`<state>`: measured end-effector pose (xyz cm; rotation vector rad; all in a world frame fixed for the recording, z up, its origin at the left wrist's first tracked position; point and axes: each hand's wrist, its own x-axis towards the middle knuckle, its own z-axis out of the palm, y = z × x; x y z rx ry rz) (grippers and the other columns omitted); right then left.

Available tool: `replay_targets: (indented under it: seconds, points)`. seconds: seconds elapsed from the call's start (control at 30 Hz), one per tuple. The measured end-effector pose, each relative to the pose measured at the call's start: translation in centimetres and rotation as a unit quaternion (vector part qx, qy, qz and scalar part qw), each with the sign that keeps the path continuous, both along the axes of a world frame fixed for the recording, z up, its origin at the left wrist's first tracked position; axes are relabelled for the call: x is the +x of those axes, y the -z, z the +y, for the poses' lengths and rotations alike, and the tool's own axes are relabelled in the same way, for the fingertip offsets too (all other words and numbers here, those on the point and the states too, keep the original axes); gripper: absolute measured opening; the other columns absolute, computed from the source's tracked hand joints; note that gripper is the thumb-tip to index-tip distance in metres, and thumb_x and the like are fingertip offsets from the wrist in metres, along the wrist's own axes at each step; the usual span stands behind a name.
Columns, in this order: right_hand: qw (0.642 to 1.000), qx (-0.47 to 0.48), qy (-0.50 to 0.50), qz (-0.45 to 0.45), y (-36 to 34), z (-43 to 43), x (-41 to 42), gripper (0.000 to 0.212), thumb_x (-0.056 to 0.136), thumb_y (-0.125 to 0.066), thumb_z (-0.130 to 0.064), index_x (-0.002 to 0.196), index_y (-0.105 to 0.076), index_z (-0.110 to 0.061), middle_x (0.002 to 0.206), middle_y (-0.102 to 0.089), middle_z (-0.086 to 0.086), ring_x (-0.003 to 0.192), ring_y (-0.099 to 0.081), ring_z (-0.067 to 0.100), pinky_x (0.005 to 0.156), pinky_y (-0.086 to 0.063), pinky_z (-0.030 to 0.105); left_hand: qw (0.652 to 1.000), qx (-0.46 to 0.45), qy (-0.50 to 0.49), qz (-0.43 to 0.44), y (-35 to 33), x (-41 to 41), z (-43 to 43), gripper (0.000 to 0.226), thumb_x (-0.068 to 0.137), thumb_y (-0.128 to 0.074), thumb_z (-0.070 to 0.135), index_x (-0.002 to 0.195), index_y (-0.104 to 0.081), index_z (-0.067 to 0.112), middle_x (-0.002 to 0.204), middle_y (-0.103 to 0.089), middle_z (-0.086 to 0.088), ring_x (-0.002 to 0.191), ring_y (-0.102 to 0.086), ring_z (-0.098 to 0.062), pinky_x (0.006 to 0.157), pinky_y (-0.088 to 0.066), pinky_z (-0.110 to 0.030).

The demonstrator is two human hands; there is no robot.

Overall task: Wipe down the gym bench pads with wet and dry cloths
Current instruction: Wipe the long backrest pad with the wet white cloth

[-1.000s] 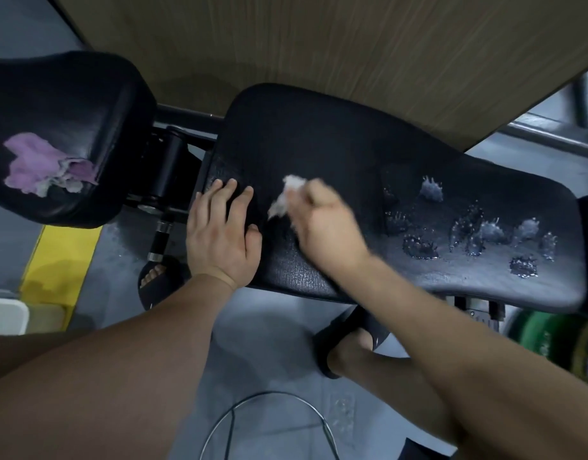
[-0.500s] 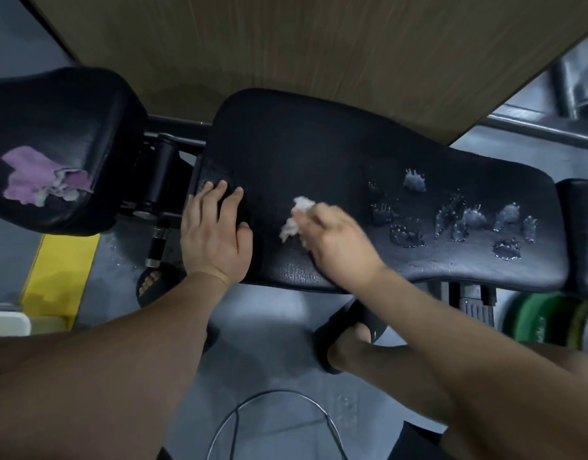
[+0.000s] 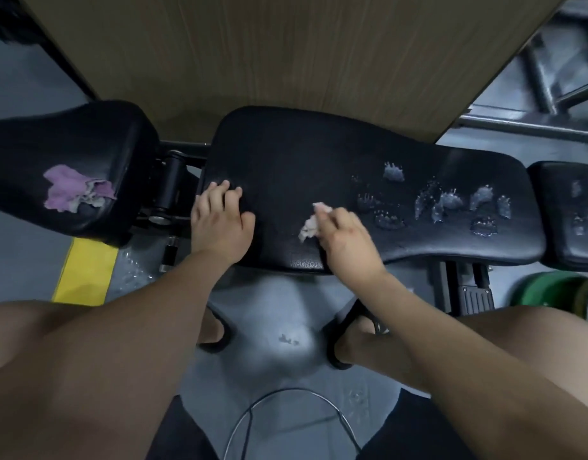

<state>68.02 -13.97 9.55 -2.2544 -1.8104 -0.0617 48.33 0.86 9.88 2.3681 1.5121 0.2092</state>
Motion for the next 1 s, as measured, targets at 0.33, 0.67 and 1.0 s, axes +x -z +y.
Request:
replay_targets:
  seconds: [0.33,0.67,1.0]
  points:
    - [0.999,-0.019,-0.045,0.018,-0.3,-5.0,0.0,0.054,0.077,-0.066,0.004,0.13,-0.062,-0.005,0.105,-0.057,0.011,0.084,-0.05,0.032,0.073,-0.05,0.04,1.0,-0.02,0.013,0.01,-2.0,2.8,-2.7,0.053,0.095,-0.049,0.025,0.146,-0.043,0.012,0.155,-0.033,-0.01,0.147,-0.022,-0.03,0.123,-0.009,-0.056]
    - [0.991,0.008,0.109,0.075,0.5,-7.4,-0.2,0.042,0.072,-0.054,0.004,0.11,-0.066,-0.006,0.098,-0.053,0.01,0.081,-0.045,0.03,0.071,-0.046,0.042,0.997,-0.036,0.068,-0.008,-2.0,9.1,-3.9,0.052,0.101,-0.044,0.032,0.15,-0.039,0.015,0.159,-0.027,-0.008,0.149,-0.017,-0.03,0.124,-0.007,-0.056]
    - [0.985,-0.054,0.16,0.041,-1.7,-9.8,4.5,0.059,0.07,-0.056,0.008,0.126,-0.064,-0.01,0.107,-0.056,0.011,0.089,-0.048,0.034,0.07,-0.051,0.041,0.997,-0.007,0.069,0.023,-1.4,10.4,-2.2,0.053,0.099,-0.047,0.038,0.149,-0.038,0.022,0.161,-0.026,-0.009,0.152,-0.012,-0.034,0.121,-0.008,-0.062]
